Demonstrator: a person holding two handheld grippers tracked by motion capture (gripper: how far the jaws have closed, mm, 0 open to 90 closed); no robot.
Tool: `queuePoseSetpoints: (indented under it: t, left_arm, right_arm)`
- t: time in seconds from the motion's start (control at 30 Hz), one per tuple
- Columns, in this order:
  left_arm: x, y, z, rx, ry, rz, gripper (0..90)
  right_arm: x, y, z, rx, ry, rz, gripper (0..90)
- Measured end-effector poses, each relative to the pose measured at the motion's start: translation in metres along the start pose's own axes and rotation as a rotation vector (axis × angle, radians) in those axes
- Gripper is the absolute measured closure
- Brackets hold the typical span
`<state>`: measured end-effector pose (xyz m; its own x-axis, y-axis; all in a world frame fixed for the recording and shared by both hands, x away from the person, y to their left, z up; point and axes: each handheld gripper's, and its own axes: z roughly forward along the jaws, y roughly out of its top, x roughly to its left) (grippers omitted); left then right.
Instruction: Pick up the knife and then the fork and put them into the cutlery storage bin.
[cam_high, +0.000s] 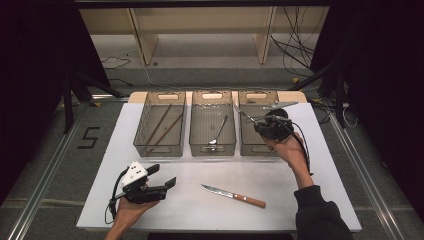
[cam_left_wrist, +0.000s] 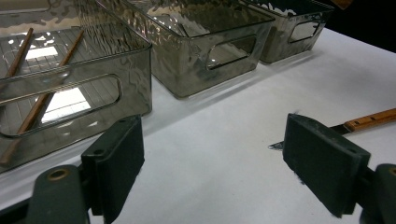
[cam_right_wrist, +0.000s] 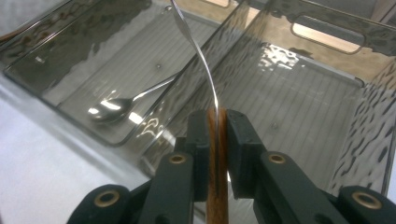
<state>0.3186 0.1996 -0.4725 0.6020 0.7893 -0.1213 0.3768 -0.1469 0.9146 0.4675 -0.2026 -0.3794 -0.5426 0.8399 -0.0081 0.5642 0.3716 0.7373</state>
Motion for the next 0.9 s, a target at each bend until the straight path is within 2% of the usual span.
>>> queuePoseSetpoints:
  t: [0.63, 0.9]
  left_arm:
    - [0.000, -0.001, 0.000, -0.014, -0.005, -0.006, 20.1]
    - [0.000, -0.002, 0.000, -0.022, -0.007, -0.006, 19.8]
  right_arm:
    - [-0.021, 0.015, 0.018, 0.018, -0.058, 0.089, 81.0]
    - [-0.024, 0.020, 0.029, 0.040, -0.080, 0.115, 81.0]
